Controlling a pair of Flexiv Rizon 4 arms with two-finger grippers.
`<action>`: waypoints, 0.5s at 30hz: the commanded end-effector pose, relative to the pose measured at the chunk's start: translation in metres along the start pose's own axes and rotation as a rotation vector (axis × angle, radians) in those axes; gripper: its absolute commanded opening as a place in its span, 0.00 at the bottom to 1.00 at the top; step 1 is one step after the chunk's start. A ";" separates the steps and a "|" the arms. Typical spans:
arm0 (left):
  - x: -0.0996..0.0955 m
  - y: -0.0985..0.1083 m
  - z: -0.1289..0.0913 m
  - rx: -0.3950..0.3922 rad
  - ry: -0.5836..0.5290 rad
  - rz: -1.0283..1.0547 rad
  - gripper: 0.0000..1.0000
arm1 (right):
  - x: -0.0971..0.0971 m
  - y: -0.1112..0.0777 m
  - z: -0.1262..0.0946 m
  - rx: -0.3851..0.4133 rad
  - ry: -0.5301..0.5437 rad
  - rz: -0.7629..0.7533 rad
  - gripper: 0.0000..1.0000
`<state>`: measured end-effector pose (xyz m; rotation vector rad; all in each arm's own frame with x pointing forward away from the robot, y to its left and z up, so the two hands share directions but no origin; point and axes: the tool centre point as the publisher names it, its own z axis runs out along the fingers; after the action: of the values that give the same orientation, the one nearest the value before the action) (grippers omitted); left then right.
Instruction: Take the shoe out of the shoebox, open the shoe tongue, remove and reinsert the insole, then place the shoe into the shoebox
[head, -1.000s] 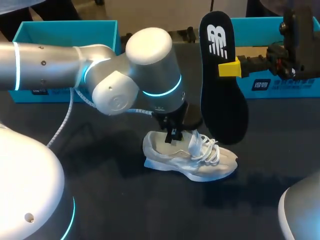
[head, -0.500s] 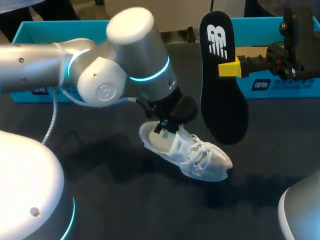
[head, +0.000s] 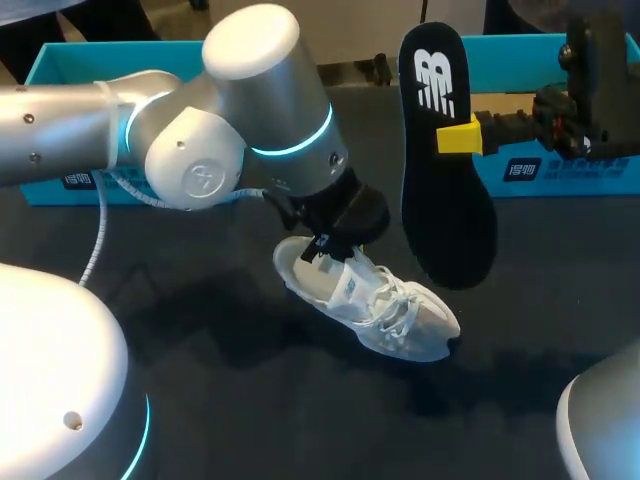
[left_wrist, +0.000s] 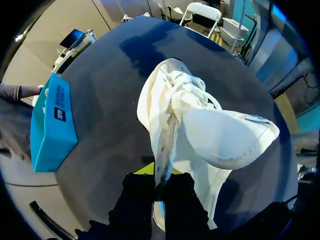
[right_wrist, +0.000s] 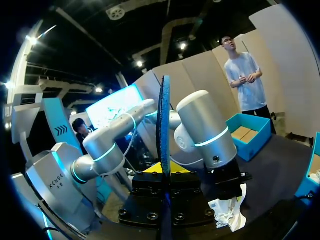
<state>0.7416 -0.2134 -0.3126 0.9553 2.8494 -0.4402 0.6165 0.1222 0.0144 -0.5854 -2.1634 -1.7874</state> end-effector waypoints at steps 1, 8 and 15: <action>0.000 0.002 -0.008 -0.005 -0.002 0.119 0.00 | -0.002 0.002 0.003 0.003 0.003 0.000 0.00; -0.001 0.001 -0.011 -0.051 0.020 0.338 0.00 | -0.002 0.002 0.003 0.003 0.003 0.000 0.00; -0.002 -0.001 -0.013 -0.048 0.052 0.508 0.00 | -0.002 0.002 0.003 0.003 0.003 0.000 0.00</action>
<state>0.7379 -0.2106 -0.3037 1.5942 2.5096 -0.2833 0.6165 0.1222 0.0144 -0.5853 -2.1634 -1.7874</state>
